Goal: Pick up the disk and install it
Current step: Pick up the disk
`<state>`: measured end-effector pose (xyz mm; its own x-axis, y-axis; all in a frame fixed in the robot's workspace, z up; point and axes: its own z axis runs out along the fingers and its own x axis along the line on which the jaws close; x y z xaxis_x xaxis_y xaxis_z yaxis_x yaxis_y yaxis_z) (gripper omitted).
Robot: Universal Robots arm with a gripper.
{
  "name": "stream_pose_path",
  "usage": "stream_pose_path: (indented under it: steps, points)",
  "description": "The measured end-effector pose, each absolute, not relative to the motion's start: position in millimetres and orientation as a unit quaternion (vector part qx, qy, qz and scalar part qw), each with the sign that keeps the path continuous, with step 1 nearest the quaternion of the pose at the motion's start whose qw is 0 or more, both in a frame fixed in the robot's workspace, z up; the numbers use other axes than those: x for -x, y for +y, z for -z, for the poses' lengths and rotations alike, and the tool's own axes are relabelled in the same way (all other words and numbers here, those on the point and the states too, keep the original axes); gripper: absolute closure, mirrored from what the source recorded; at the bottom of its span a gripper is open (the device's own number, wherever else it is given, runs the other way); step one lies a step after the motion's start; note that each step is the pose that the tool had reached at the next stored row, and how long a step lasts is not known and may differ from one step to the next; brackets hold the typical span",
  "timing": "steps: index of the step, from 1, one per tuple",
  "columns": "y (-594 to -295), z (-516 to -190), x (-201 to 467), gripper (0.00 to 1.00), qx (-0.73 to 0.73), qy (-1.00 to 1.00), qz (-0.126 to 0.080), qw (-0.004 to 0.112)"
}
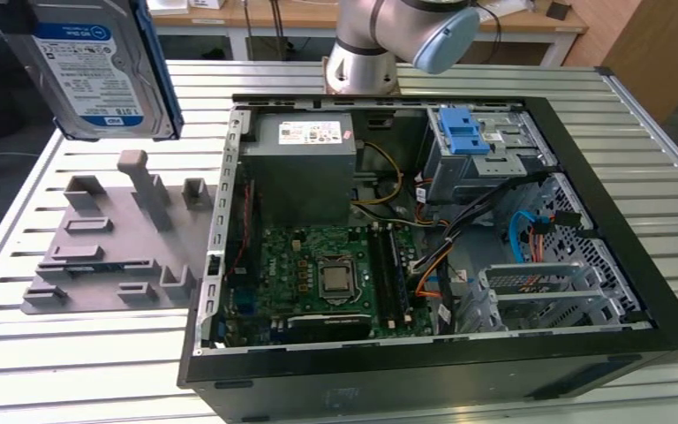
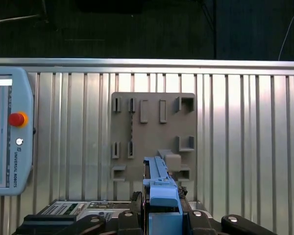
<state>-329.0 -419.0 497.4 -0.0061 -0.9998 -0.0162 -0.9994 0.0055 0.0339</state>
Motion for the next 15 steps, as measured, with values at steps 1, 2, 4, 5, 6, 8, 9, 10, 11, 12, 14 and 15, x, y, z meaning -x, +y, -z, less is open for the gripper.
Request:
stream_pose_path:
  steps: [1, 2, 4, 5, 6, 8, 9, 10, 11, 12, 14, 15]
  points:
    - [-419.5, -497.5, 327.8, 0.64, -0.705, -0.709, 0.018, 0.006]
    - [-419.9, -497.5, 326.5, 0.64, -0.705, -0.709, 0.018, 0.006]
    - [-420.8, -497.4, 323.9, 0.64, -0.705, -0.709, 0.018, 0.006]
    - [-421.2, -497.5, 322.6, 0.64, -0.705, -0.709, 0.018, 0.006]
    - [-421.7, -497.4, 321.3, 0.64, -0.705, -0.709, 0.018, 0.006]
    - [-422.6, -497.4, 318.6, 0.64, -0.705, -0.709, 0.018, 0.006]
    - [-423.0, -497.4, 317.2, 0.64, -0.705, -0.709, 0.018, 0.006]
    - [-423.5, -497.4, 316.0, 0.64, -0.705, -0.709, 0.018, 0.006]
    - [-423.9, -497.4, 314.7, 0.64, -0.705, -0.709, 0.018, 0.006]
    - [-424.3, -497.4, 313.4, 0.64, -0.705, -0.709, 0.018, 0.006]
    - [-425.2, -497.5, 310.9, 0.64, -0.705, -0.709, 0.018, 0.006]
    - [-425.6, -497.5, 309.7, 0.64, -0.705, -0.709, 0.018, 0.006]
